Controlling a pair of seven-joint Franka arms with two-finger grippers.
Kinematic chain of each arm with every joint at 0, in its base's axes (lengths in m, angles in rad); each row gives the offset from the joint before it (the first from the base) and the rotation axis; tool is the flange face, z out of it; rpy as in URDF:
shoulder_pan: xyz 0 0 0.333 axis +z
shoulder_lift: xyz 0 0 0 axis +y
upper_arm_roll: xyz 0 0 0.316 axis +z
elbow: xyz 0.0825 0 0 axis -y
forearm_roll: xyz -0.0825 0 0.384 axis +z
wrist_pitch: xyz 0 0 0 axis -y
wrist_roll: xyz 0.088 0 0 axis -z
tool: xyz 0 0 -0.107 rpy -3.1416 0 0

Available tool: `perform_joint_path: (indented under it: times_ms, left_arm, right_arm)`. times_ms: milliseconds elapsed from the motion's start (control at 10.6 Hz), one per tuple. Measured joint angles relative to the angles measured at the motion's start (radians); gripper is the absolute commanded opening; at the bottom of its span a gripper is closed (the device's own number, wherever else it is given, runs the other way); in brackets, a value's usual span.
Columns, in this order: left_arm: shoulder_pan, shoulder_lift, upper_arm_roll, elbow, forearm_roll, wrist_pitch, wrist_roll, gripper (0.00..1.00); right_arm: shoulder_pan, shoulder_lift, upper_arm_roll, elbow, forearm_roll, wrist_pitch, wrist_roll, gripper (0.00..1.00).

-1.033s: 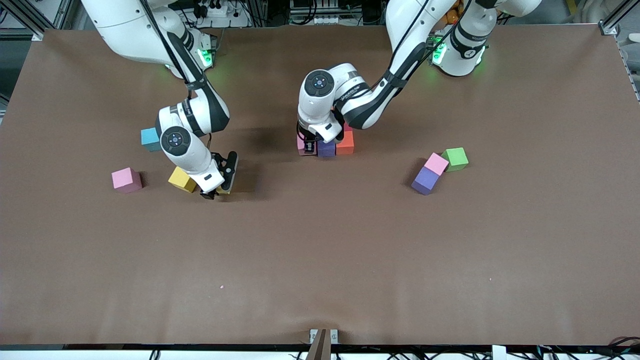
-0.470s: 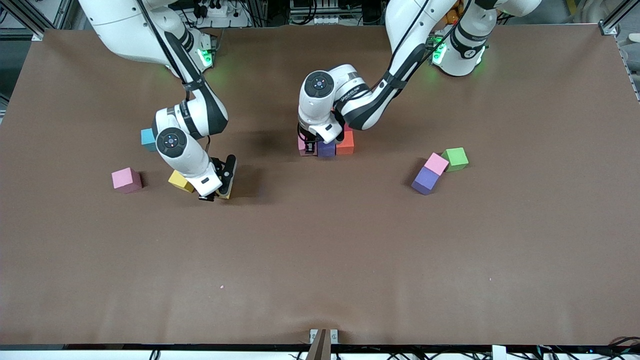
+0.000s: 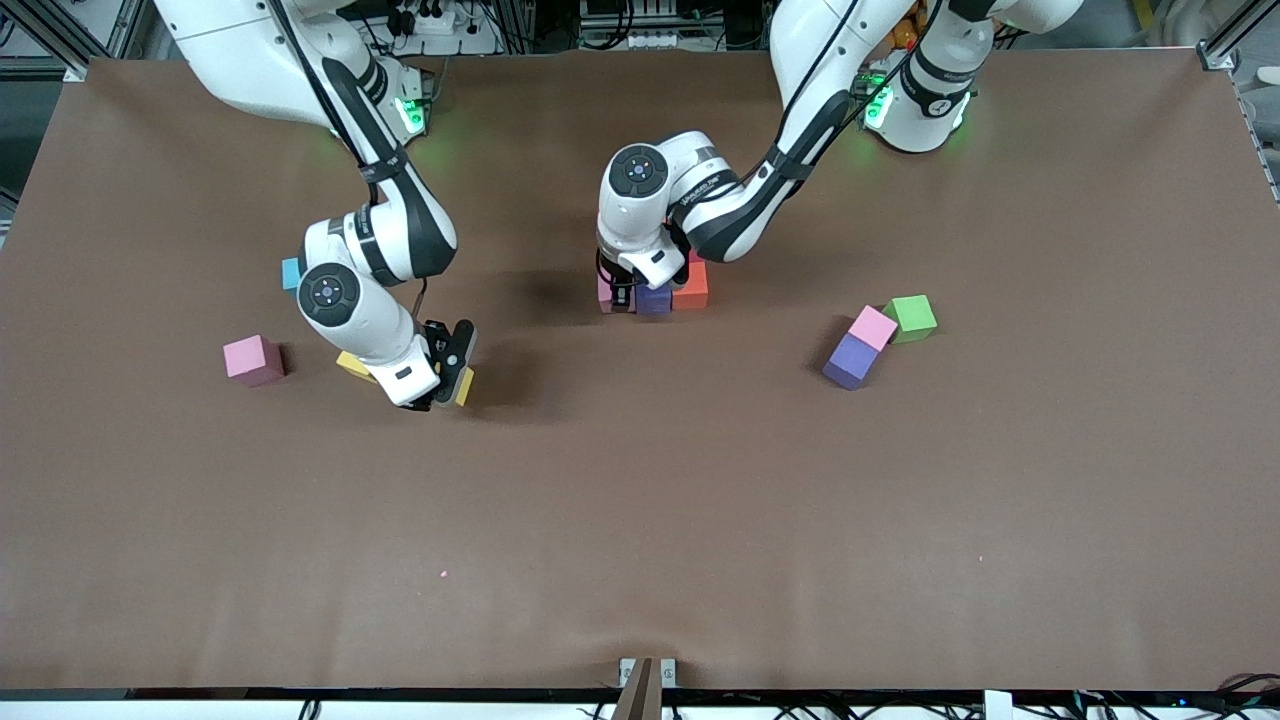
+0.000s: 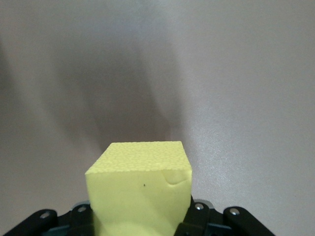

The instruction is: Form number 2 with 11 blocks

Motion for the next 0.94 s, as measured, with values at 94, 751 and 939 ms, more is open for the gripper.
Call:
perform_joint_path:
  times_ms: [94,751,939]
  left_arm:
    - [0.000,0.000,0.000,0.000,0.000,0.000,0.000,1.00]
    - [0.002,-0.011,-0.001,0.017,0.000,0.010,-0.008,1.00]
    - [0.002,-0.025,-0.002,0.018,0.000,0.010,-0.010,1.00]
  right_arm:
    - [0.000,0.000,0.001,0.002,0.000,0.000,0.039,0.50]
    - [0.012,0.000,0.004,0.004,0.003,-0.035,0.464,0.43]
    - [0.047,0.000,0.008,0.004,0.003,-0.049,0.652,0.45]
